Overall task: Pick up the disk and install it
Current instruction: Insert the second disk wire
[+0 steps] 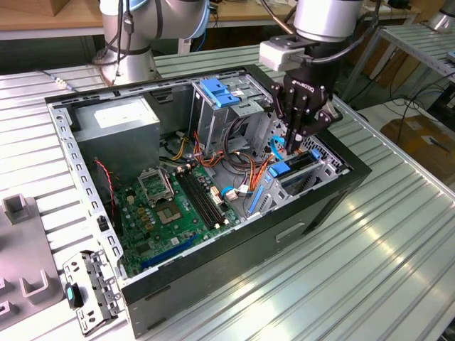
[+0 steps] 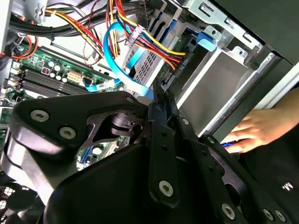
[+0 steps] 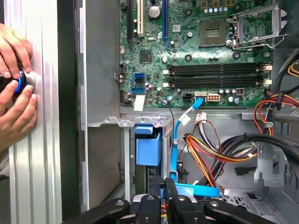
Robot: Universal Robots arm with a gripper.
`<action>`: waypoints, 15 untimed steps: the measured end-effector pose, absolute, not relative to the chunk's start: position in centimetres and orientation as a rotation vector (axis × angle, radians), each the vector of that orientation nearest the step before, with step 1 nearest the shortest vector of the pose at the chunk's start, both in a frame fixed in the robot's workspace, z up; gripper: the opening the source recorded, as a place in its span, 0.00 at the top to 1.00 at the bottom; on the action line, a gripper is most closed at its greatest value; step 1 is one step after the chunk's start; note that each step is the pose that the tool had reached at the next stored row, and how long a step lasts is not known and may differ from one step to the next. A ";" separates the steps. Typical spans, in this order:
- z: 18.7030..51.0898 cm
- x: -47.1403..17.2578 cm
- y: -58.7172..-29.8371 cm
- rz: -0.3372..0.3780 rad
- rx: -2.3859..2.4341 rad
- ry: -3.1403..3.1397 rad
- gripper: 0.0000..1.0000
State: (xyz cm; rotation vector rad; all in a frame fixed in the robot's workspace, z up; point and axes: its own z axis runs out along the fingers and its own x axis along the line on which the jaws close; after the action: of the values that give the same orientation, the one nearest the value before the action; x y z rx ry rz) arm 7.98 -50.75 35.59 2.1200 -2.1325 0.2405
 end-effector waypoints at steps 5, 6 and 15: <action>35.6 8.0 -53.0 0.156 2.165 -2.180 0.84; 35.6 8.0 -53.3 0.150 2.168 -2.183 0.84; 35.6 8.0 -55.1 -0.005 2.239 -2.259 0.84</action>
State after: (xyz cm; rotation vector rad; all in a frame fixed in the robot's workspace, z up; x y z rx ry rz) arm 7.98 -55.08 35.57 2.2393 -2.2595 -0.0054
